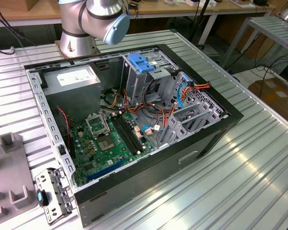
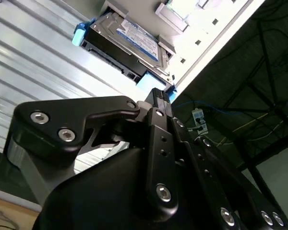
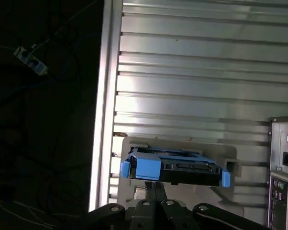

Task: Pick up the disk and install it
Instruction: 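Pick up the disk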

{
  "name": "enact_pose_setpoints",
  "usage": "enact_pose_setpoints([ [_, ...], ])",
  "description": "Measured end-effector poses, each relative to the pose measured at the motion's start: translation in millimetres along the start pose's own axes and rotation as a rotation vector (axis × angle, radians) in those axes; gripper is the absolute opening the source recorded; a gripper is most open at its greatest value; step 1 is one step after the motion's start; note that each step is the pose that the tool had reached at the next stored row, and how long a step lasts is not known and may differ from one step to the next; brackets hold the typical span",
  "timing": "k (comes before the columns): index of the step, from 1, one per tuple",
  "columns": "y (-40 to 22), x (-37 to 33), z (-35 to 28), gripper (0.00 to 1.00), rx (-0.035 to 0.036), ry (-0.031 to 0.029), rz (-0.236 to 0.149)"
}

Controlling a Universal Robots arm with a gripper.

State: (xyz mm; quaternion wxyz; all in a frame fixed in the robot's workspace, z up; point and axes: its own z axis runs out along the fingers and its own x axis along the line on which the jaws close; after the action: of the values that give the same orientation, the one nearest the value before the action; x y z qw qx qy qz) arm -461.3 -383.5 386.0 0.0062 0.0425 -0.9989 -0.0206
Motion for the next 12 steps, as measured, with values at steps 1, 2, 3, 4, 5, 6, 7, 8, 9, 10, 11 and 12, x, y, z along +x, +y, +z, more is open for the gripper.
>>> enact_pose_setpoints([
  [1, 0.0, 0.0, 0.0, 0.11, 0.0002, 0.0007, -0.017],
  [2, 0.0, 0.0, 0.0, 0.11, 0.0003, 0.0014, -0.033],
  [3, 0.0, 0.0, 0.0, 0.11, 0.0007, 0.0026, -0.060],
  [4, 0.0, 0.0, 0.0, 0.11, 0.0008, 0.0032, -0.076],
  [5, 0.0, 0.0, 0.0, 0.11, 0.0010, 0.0040, -0.093],
  [6, 0.0, 0.0, 0.0, 0.11, 0.0014, 0.0055, -0.129],
  [7, 0.0, 0.0, 0.0, 0.11, 0.0017, 0.0067, -0.159],
  [8, 0.0, 0.0, 0.0, 0.11, 0.0019, 0.0074, -0.175],
  [9, 0.0, 0.0, 0.0, 0.11, 0.0021, 0.0082, -0.193],
  [10, 0.0, 0.0, 0.0, 0.11, 0.0023, 0.0090, -0.215],
  [11, 0.0, 0.0, 0.0, 0.11, 0.0025, 0.0096, -0.230],
  [12, 0.0, 0.0, 0.0, 0.11, 0.0027, 0.0106, -0.254],
])
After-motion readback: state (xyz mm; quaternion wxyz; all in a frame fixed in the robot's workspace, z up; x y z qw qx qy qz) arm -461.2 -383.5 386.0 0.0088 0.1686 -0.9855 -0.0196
